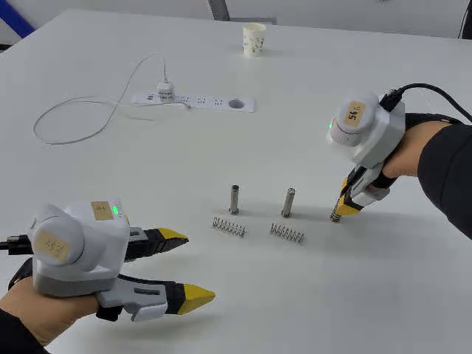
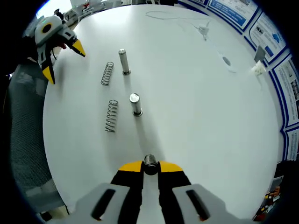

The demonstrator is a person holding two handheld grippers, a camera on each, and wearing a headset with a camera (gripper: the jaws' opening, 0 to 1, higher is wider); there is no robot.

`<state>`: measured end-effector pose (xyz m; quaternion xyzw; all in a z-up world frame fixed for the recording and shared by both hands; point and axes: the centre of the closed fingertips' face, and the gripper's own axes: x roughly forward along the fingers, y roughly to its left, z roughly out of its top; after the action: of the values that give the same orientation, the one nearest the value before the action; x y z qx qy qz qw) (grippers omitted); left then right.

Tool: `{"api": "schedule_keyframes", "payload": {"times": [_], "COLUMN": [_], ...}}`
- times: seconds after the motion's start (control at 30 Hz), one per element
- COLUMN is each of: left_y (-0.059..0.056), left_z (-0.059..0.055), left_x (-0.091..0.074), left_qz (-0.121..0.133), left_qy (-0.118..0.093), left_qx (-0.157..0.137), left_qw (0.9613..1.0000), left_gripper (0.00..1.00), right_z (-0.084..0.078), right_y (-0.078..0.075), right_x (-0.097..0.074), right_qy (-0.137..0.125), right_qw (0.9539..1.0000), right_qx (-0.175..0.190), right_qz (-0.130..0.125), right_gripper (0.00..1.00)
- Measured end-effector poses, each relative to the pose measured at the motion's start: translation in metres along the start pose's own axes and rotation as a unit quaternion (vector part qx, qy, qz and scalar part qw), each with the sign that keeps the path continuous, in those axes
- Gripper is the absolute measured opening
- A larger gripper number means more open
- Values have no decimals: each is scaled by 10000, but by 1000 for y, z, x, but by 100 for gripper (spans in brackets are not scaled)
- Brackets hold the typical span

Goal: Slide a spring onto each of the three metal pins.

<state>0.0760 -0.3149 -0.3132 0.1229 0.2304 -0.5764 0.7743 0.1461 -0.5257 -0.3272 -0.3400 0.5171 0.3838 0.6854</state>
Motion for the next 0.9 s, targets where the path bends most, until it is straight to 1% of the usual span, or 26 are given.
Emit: {"api": "schedule_keyframes", "payload": {"times": [0.33, 0.63, 0.8, 0.9], "left_y": [0, 0, -1, 0], "left_z": [2, 4, 4, 5], "left_x": [-1, -1, 0, 0], "left_qz": [5, 15, 2, 0], "left_qy": [-10, -46, -62, -71], "left_qx": [20, 29, 48, 56], "left_qw": [10000, 10000, 10000, 10000], "left_gripper": [57, 57, 57, 56], "right_z": [0, -6, -13, -15], "right_y": [1, 3, 8, 12], "right_x": [-5, -13, -16, -18], "right_qy": [-160, -334, -352, -415], "right_qw": [9998, 9991, 9988, 9983], "right_qx": [2, 156, 219, 286], "right_qz": [-110, -228, -265, -282], "right_gripper": [21, 22, 22, 22]}}
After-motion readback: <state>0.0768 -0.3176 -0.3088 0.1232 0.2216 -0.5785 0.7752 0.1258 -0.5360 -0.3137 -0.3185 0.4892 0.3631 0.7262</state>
